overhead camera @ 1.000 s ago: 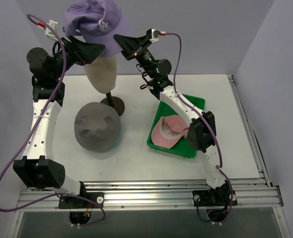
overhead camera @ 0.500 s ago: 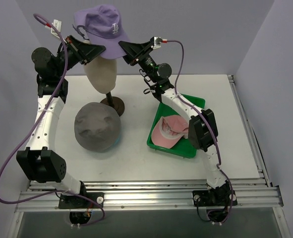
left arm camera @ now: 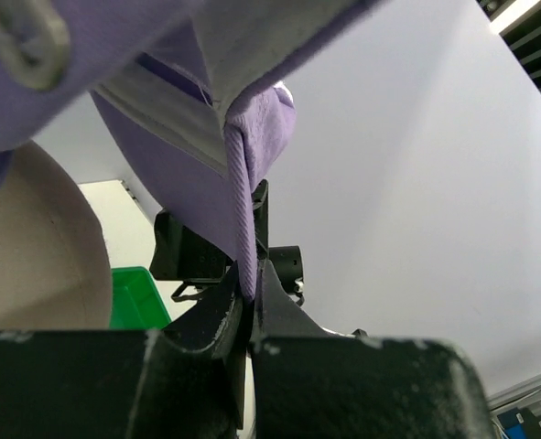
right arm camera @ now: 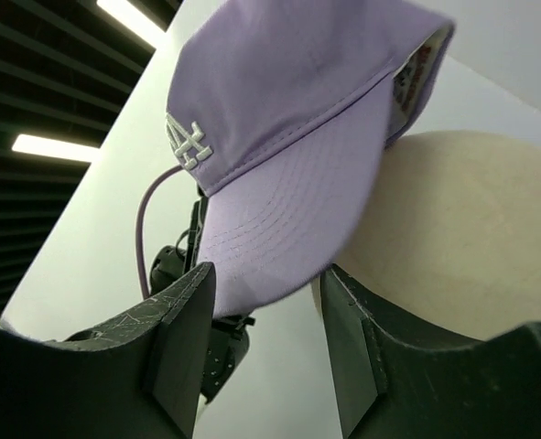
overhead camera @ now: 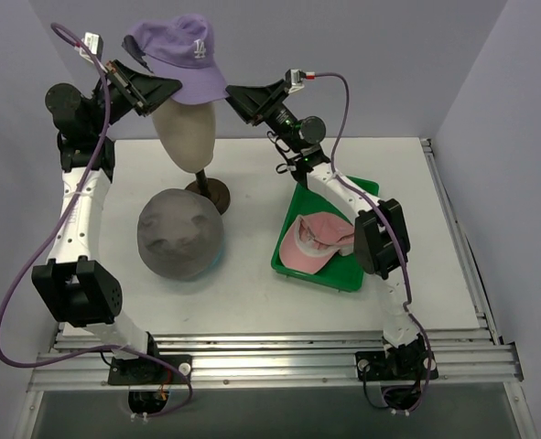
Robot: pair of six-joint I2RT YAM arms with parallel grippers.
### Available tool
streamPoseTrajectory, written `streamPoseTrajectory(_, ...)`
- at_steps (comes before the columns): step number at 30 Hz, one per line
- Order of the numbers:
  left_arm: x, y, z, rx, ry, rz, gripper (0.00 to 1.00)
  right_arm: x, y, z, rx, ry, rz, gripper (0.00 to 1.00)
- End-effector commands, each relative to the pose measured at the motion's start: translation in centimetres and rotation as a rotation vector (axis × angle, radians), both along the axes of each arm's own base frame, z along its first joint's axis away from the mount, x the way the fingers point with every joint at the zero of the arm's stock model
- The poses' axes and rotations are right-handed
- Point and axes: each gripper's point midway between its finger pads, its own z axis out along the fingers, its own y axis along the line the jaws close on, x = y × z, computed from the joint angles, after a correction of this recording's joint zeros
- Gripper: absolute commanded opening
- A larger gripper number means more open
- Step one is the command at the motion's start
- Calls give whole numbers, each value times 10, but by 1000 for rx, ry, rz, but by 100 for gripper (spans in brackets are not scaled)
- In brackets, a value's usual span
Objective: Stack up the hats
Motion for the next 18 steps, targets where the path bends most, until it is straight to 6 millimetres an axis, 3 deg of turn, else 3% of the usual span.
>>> streamPoseTrajectory(1,-15,13,37,-6,-126,3,2,-18,-38,50,64,-174,-57,45)
streamPoseTrajectory(6,-12,14,36,4,-126,-19,2,-14,-39,64,69,-199,-66,43)
streamPoseTrajectory(8,-11,14,35,11,-126,-30,2,-5,-33,60,45,-183,-63,43)
streamPoseTrajectory(9,-10,14,33,11,-123,-31,2,-10,-34,71,58,-209,-52,43)
streamPoseTrajectory(16,-3,14,29,6,-130,-46,2,-21,-18,58,27,-183,4,49)
streamPoseTrajectory(18,-9,13,42,2,-172,-84,2,-21,-7,49,-42,-204,-25,50)
